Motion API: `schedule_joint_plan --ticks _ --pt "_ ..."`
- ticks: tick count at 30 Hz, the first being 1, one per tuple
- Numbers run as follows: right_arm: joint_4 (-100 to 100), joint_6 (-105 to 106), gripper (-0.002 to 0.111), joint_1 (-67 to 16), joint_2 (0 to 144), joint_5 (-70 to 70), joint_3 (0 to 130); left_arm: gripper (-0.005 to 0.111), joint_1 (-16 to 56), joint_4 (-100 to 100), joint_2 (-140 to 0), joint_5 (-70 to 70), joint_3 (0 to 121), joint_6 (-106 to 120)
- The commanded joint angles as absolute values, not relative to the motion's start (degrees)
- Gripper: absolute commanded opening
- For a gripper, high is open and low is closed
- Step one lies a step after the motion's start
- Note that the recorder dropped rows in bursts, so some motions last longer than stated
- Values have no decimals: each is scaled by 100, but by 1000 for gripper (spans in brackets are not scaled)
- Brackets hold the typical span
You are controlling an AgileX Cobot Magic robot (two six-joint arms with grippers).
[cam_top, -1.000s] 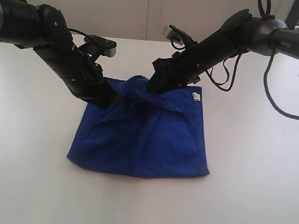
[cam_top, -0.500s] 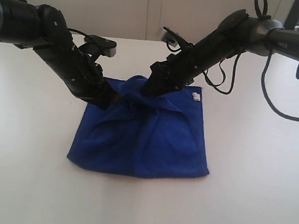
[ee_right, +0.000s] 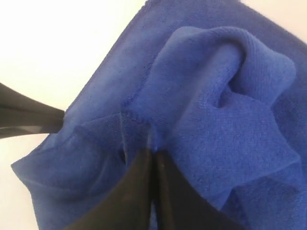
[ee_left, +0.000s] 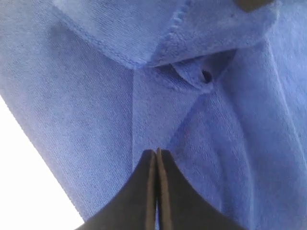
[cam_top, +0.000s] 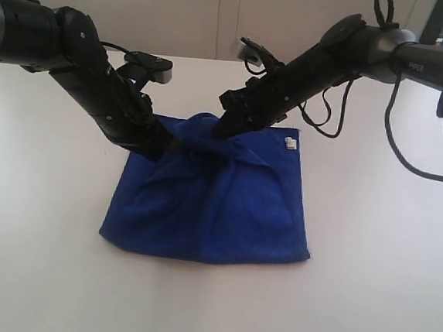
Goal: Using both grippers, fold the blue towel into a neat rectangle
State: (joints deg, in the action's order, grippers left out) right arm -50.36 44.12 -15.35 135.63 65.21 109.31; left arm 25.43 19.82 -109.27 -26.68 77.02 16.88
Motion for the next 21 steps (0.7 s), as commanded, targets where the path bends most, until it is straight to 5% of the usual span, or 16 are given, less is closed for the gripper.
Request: schedule_joint_plan --ticks 1,21 --pt "-4998 4096 0 -1267 13273 6308 10938 0 2534 2054 -10861 -2490 7673 1151" --pt "-3998 3216 0 -864 13149 5744 10851 0 2545 3025 -11206 -2412 7673 1182"
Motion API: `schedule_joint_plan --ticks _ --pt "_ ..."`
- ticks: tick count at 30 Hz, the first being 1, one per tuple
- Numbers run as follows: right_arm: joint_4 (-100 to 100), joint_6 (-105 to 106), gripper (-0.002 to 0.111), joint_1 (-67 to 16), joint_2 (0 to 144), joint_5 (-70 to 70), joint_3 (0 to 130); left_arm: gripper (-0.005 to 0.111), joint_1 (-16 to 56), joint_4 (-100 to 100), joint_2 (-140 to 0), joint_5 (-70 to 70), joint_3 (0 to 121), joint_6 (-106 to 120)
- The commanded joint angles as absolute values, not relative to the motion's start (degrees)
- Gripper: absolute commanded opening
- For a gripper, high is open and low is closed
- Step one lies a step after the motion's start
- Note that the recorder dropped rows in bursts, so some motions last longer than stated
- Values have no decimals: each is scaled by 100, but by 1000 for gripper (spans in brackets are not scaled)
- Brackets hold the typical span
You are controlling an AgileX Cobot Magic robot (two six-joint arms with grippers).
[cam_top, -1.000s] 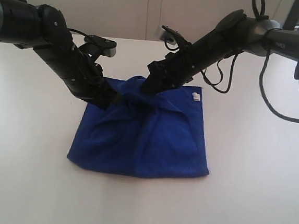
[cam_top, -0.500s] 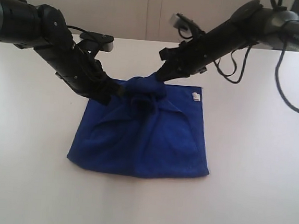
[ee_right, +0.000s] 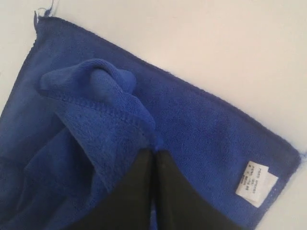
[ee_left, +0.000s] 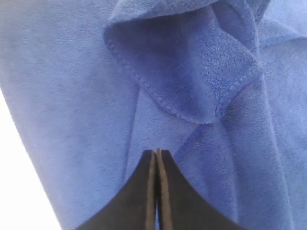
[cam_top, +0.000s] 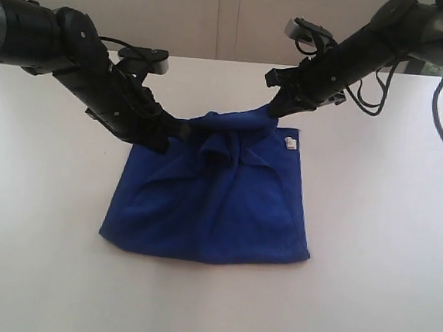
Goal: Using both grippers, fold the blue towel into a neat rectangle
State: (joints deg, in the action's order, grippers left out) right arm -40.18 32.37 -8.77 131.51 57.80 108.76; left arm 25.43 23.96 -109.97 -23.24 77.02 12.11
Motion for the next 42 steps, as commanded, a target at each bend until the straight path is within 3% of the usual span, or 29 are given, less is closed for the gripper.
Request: schedule_joint_plan --ticks 1,10,21,25,34,42 --pt "-3998 3216 0 -864 13149 5744 10851 0 2545 3237 -11255 -2412 7673 1133" --pt "-3998 3216 0 -864 13149 5729 10851 0 2545 4259 -11405 -1853 7673 729" --pt "-3998 3216 0 -864 13149 5705 10851 58 2661 4472 -11434 -1887 7673 4118" --pt "-3998 3216 0 -864 13149 5705 10851 66 2934 4475 -11536 -1543 7673 4466" --pt "-3998 3216 0 -864 13149 5740 10851 63 3010 4420 -11835 -857 7673 5122" --pt "-3998 3216 0 -864 13149 5772 10851 4 3010 4268 -11732 -711 7673 5131"
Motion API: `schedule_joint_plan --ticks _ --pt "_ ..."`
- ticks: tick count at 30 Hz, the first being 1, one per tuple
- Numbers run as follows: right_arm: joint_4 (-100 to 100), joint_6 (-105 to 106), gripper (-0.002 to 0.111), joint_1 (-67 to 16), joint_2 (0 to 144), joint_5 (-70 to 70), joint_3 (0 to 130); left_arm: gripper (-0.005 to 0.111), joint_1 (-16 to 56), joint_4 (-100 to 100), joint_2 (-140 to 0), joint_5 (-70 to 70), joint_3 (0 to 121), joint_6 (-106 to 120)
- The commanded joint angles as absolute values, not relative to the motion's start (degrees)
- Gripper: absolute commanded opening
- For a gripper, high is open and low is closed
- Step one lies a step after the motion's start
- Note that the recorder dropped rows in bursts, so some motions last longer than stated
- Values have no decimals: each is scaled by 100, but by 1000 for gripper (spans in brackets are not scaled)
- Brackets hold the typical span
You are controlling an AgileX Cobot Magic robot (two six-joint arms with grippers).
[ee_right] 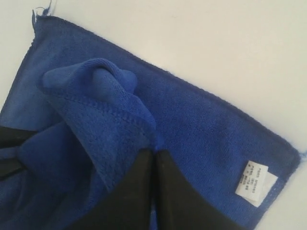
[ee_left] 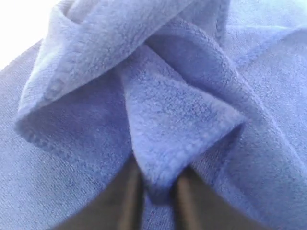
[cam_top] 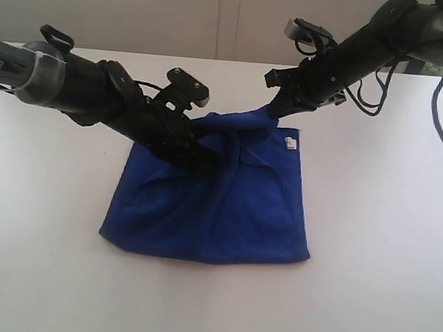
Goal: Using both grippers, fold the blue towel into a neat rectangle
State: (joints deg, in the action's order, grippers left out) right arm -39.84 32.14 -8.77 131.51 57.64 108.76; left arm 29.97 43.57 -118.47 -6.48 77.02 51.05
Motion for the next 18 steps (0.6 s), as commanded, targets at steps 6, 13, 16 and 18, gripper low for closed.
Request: schedule_joint_plan --ticks 6,13,16,18 --pt "-3998 3216 0 -864 13149 5877 10851 0 3010 3178 -11367 -1509 7673 5168" --pt "-3998 3216 0 -864 13149 5877 10851 0 3116 3256 -11211 -3155 7673 6017" --pt "-4010 3216 0 -864 13149 5877 10851 0 3223 3309 -11332 -3162 7673 6039" --pt "-4010 3216 0 -864 13149 5877 10851 0 3268 3309 -11414 -3155 7673 6039"
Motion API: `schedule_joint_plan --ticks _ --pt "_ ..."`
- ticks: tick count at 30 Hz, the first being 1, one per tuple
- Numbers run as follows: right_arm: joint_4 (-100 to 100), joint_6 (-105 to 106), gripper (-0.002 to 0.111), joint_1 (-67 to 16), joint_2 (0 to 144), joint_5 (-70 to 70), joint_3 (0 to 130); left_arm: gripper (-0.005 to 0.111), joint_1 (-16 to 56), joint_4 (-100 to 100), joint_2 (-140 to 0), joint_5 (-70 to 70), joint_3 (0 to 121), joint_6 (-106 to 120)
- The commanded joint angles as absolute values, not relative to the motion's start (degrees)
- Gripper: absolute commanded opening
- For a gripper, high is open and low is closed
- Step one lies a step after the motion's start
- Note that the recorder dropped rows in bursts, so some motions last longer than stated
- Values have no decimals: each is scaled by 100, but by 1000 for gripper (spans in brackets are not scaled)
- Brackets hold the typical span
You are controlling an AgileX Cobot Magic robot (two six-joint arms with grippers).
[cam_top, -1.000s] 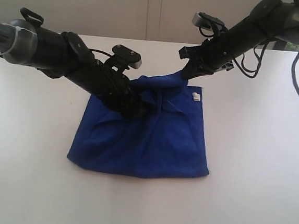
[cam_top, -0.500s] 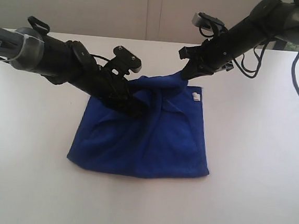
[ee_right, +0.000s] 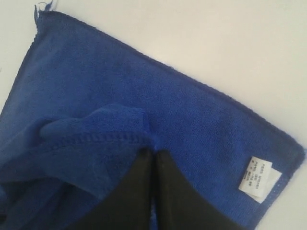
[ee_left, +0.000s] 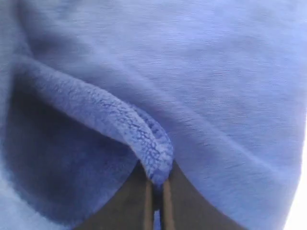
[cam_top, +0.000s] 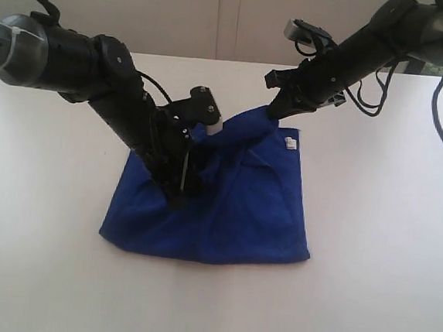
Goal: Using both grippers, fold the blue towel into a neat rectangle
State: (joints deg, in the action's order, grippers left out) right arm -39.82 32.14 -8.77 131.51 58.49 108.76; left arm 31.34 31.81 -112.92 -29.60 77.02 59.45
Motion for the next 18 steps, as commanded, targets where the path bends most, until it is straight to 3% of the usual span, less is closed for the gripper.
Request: schedule_joint_plan --ticks 1,5,13,18 --pt "-4010 3216 0 -864 13149 5877 10851 0 3281 3347 -11462 -3155 7673 6039" --pt "-4010 3216 0 -864 13149 5877 10851 2 3281 3399 -11609 -3155 7673 6022" --pt "-4010 3216 0 -864 13149 5877 10851 44 3281 3628 -11440 -3256 7673 5994" --pt "-4010 3216 0 -864 13149 5877 10851 50 3271 3639 -11034 -3403 7673 5627"
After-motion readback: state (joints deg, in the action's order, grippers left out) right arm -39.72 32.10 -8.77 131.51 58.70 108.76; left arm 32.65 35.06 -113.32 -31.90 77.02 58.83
